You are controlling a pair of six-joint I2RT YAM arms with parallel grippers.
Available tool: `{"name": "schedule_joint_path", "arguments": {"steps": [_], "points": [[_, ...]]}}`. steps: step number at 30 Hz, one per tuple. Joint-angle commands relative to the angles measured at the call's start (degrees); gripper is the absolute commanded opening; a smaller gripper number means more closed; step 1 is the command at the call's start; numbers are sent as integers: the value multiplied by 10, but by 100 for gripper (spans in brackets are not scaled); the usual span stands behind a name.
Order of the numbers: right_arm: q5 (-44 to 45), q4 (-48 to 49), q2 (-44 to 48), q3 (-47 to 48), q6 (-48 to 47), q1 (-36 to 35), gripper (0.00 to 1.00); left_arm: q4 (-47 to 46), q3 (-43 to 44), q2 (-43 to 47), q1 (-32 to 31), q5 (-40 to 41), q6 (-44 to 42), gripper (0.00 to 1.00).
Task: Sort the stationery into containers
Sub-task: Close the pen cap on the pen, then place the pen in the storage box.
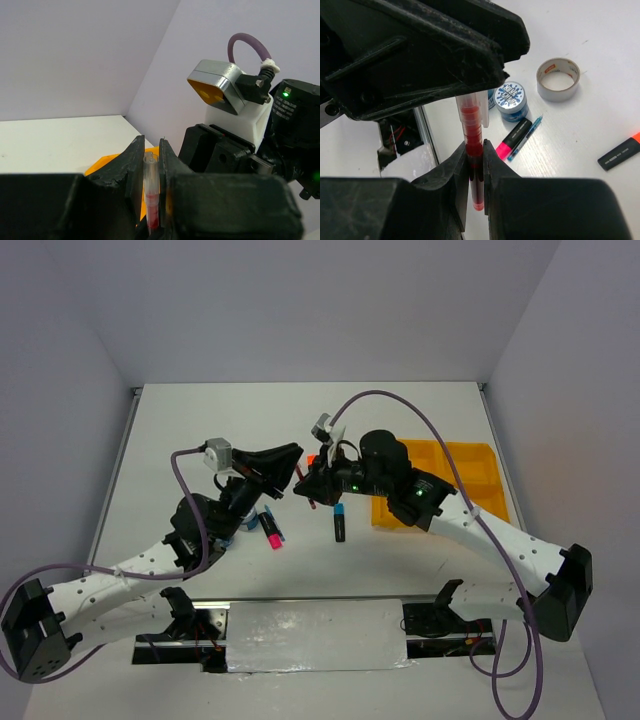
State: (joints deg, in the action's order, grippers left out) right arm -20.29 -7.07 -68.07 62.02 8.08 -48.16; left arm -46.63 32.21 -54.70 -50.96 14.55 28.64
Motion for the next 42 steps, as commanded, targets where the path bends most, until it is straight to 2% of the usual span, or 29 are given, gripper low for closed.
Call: {"name": "schedule_joint_path", "arguments": {"steps": [1,5,8,10,12,13,14,15,16,18,19,23,24,26,28,29,30,31,32,34,39,42], "points": [[36,322,22,146,-13,41,0,237,-76,-43,-56,-148,29,0],[24,332,34,114,-7,47,0,256,-74,-15,-56,-148,26,0],[25,320,52,53,-23,27,0,296,-50,5,-56,-88,26,0],[44,312,60,-2,-36,16,0,354,-1,20,-57,-56,25,0],[41,301,68,-32,-30,12,0,434,72,20,-57,11,23,1],[41,303,71,-67,-20,11,0,460,100,17,-56,39,26,12],[48,311,79,-101,-11,11,0,506,149,11,-56,87,27,38],[48,311,80,-102,-10,11,0,507,173,8,-56,114,27,38],[60,314,80,-129,-4,11,0,544,197,6,-56,138,33,73],[69,316,75,-147,2,11,0,567,265,-2,-56,190,27,93],[82,318,73,-163,11,11,0,586,289,-5,-56,209,25,99],[123,298,44,-182,47,27,0,681,423,-11,-56,314,75,99],[124,293,40,-187,78,53,0,698,432,-7,-55,347,108,99],[149,264,38,-190,116,85,0,730,429,17,-55,362,123,99],[218,220,59,-203,187,121,0,733,409,38,-55,352,113,99],[310,199,68,-208,213,130,0,750,390,54,-55,345,110,99],[346,183,78,-220,265,151,0,762,381,60,-55,329,102,99],[383,140,92,-223,292,158,0,773,365,71,-56,320,99,99],[466,112,96,-224,317,163,0,802,358,77,-55,314,98,99],[547,37,102,-225,397,168,0,838,336,91,-55,292,93,99],[675,-57,94,-228,531,181,0,893,298,115,-55,263,90,99],[708,-122,88,-234,607,181,0,918,282,129,-56,251,99,99]]}}
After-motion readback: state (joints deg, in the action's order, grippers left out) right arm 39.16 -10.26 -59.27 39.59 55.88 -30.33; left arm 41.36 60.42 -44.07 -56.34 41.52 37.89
